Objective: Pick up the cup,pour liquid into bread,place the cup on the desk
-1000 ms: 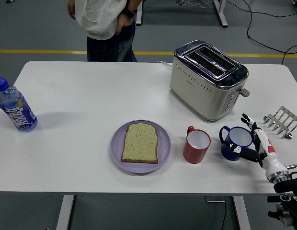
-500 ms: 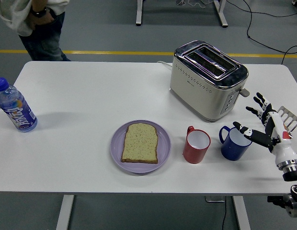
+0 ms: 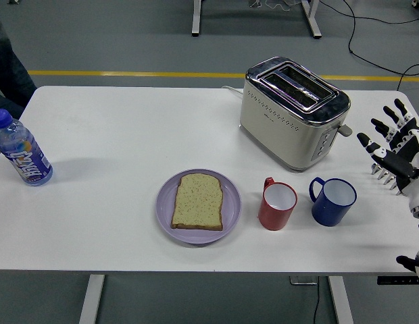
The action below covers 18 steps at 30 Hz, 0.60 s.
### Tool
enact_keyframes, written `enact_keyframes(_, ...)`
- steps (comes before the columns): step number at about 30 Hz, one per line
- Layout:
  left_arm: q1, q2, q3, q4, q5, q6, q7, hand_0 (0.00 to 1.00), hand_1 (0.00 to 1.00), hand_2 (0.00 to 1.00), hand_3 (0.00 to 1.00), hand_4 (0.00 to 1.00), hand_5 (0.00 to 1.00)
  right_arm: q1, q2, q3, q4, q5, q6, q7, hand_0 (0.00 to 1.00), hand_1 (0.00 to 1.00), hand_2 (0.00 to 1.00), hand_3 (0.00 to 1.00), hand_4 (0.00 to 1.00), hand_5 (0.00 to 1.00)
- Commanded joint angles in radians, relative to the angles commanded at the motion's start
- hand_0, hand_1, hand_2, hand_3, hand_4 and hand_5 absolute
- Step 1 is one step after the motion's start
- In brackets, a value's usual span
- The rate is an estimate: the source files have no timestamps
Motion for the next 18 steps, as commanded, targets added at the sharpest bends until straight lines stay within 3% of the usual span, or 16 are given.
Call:
enact_keyframes(2,-0.001,0.001,0.005,0.000,-0.007,-0.001,-0.002,0.690,0.756,0.773,0.611,0.396,0.998,0.003,-0.003,0.017,0.002,0.015,0.013,-0.009,0.838,0.703,0.817,0.883,0.852,0.115)
enact_keyframes(3,-0.001,0.001,0.008,0.000,-0.012,-0.001,-0.003,0.690,0.756,0.773,0.611,0.396,0.998,0.005,-0.006,0.027,0.001,0.013,0.019,-0.010,0.720,0.608,0.697,0.787,0.802,0.120)
enact_keyframes(8,-0.004,0.003,0.019,0.000,-0.028,-0.003,-0.006,0.690,0.756,0.773,0.611,0.396,0.998,0.012,-0.012,0.052,0.003,0.025,0.025,-0.014,0.720,0.608,0.697,0.787,0.802,0.120)
enact_keyframes(9,-0.005,0.004,0.023,0.000,-0.033,-0.003,-0.008,0.690,0.756,0.773,0.611,0.396,0.998,0.013,-0.013,0.060,0.006,0.037,0.029,-0.018,0.673,0.569,0.653,0.728,0.788,0.129)
enact_keyframes(12,-0.005,0.004,0.028,0.001,-0.045,-0.003,-0.011,0.690,0.756,0.773,0.611,0.396,0.998,0.013,-0.015,0.074,0.013,0.065,0.034,-0.033,0.673,0.569,0.653,0.728,0.788,0.129)
enact_keyframes(14,-0.005,0.004,0.031,0.001,-0.048,-0.003,-0.011,0.690,0.756,0.773,0.611,0.396,0.998,0.012,-0.017,0.094,0.024,0.108,0.053,-0.073,0.673,0.569,0.653,0.728,0.788,0.129)
enact_keyframes(15,-0.005,0.005,0.032,0.001,-0.049,-0.003,-0.012,0.690,0.756,0.773,0.611,0.396,0.998,0.011,-0.017,0.101,0.028,0.126,0.062,-0.091,0.683,0.586,0.665,0.717,0.773,0.203)
enact_keyframes(18,-0.006,0.006,0.035,0.001,-0.053,-0.004,-0.013,0.690,0.756,0.773,0.611,0.396,0.998,0.009,-0.016,0.127,0.039,0.176,0.085,-0.142,0.683,0.586,0.665,0.717,0.773,0.203)
